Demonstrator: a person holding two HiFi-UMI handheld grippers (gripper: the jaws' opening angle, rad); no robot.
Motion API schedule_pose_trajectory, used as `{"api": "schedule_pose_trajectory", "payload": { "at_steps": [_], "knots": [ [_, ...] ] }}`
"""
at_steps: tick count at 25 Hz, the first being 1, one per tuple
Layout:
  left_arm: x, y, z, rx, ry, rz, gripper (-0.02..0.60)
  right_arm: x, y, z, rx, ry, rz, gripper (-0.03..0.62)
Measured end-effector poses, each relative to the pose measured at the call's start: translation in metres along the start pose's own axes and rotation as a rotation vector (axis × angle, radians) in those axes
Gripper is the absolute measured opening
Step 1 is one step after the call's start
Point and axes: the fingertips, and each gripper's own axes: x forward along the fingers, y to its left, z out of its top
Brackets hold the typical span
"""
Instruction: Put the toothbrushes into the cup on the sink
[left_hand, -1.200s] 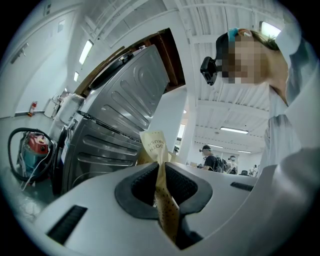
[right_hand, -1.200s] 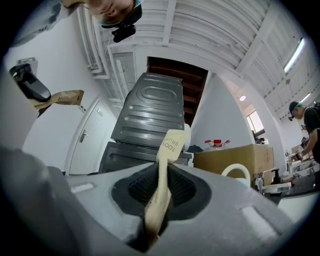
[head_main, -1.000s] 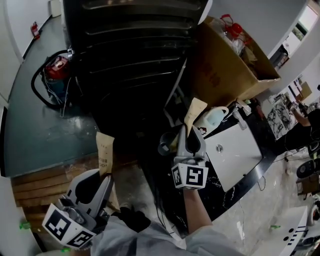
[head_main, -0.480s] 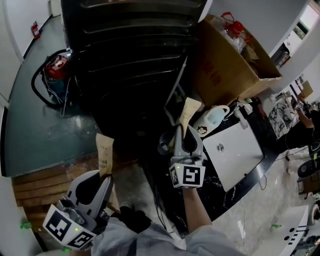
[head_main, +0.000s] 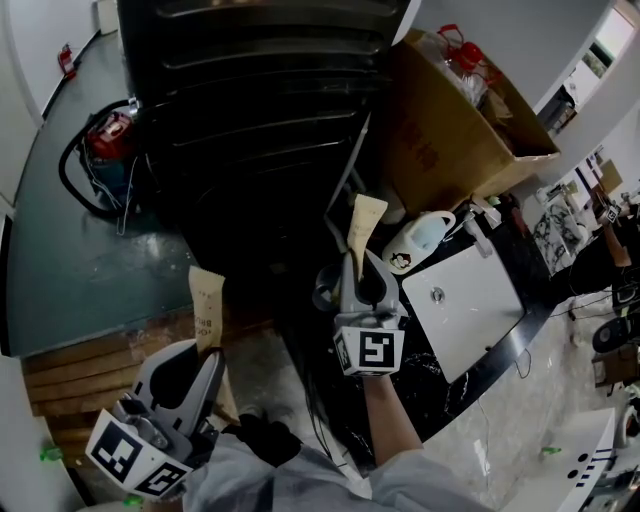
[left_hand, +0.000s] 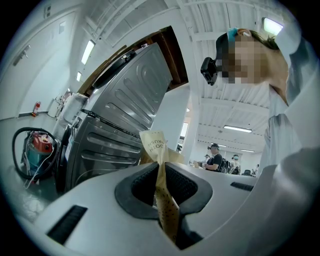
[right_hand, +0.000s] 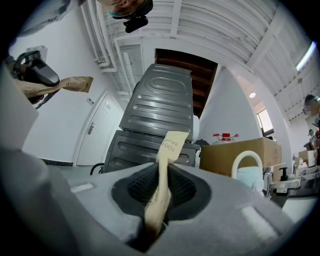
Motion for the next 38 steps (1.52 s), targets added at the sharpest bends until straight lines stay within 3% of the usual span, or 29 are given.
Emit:
{"api": "schedule_pose_trajectory", "payload": {
  "at_steps": [15,38],
  "knots": [
    [-0.002,0.005,0.001,-0.001,-0.001,0.003,0.041,0.001,0.013,-0.013,-0.031,0.053,0.033,0.056],
    [0.003,-0.016,0.000,-0.005,-0.004,-0.078,0.041,-0.034,0.018,-0.027,-0.009,0.217,0.075,0.169]
  ]
}}
